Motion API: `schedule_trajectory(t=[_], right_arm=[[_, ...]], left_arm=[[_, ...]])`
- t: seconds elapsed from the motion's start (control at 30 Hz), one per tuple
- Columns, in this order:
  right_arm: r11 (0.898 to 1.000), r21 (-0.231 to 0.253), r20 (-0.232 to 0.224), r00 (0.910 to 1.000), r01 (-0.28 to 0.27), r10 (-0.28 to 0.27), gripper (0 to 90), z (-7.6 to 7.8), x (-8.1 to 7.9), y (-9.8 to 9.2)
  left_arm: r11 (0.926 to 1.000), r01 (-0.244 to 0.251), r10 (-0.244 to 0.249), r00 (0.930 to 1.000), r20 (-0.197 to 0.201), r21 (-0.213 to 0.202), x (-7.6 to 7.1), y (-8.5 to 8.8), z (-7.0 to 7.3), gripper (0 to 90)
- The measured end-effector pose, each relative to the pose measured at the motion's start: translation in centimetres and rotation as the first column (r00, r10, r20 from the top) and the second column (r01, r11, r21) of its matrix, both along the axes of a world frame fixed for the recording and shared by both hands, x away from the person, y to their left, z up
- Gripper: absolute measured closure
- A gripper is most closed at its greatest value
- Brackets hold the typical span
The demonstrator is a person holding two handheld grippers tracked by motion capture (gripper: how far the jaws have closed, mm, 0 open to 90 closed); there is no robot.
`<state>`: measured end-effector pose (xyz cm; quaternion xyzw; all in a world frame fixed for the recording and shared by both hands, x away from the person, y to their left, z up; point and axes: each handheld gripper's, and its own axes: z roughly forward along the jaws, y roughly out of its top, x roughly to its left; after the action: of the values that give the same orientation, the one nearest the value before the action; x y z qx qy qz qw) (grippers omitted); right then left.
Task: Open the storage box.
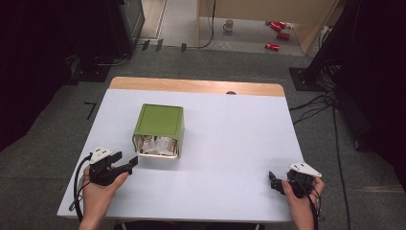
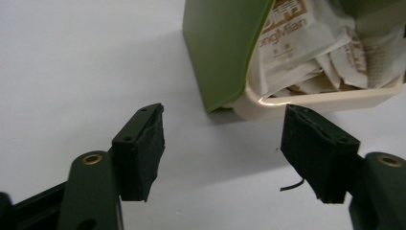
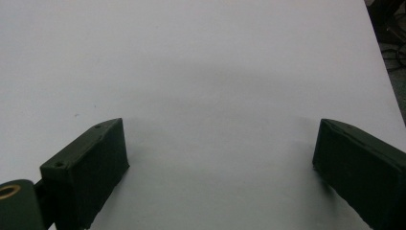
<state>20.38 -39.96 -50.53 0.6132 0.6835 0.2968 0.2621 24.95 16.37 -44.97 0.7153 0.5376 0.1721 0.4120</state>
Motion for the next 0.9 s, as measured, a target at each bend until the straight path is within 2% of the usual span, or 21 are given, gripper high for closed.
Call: schedule_trajectory(t=[0.13, 0.17, 0.27, 0.47, 0.77, 0.9], right_arm=[[1.0, -0.001, 0.001, 1.0, -0.001, 0.001, 4.2, 0.0, 0.0, 0.0], [1.0, -0.001, 0.001, 1.0, 0.0, 0.0, 4.2, 0.0, 0.0, 0.0], [1.0, -0.002, 0.001, 1.0, -0.001, 0.001, 4.2, 0.0, 0.0, 0.0], [1.0, -0.001, 0.001, 1.0, 0.0, 0.0, 4.2, 0.0, 0.0, 0.0], [1.0, 0.0, 0.0, 1.0, -0.003, 0.003, 4.2, 0.0, 0.0, 0.0], [1.0, 0.001, -0.005, 1.0, -0.001, 0.001, 4.1, 0.0, 0.0, 0.0]], left_arm=[[1.0, 0.006, -0.006, 1.0, 0.004, 0.001, 0.4, -0.6, 0.2, 41.2], [0.9999, 0.004, -0.004, 1.0, 0.006, 0.016, 0.8, -1.1, 0.3, 43.1], [0.9997, 0.005, -0.006, 0.9999, 0.009, 0.022, 1.1, -1.5, 0.3, 46.2], [0.9987, -0.012, 0.012, 0.9999, 0.006, 0.049, 2.6, -2.6, 0.4, 48.6], [0.9975, -0.002, 0.002, 1.0, 0.0, 0.071, 3.5, -3.1, -0.4, 51.5], [0.9984, -0.005, 0.005, 1.0, -0.001, 0.057, 3.5, -3.0, -0.6, 51.6]])
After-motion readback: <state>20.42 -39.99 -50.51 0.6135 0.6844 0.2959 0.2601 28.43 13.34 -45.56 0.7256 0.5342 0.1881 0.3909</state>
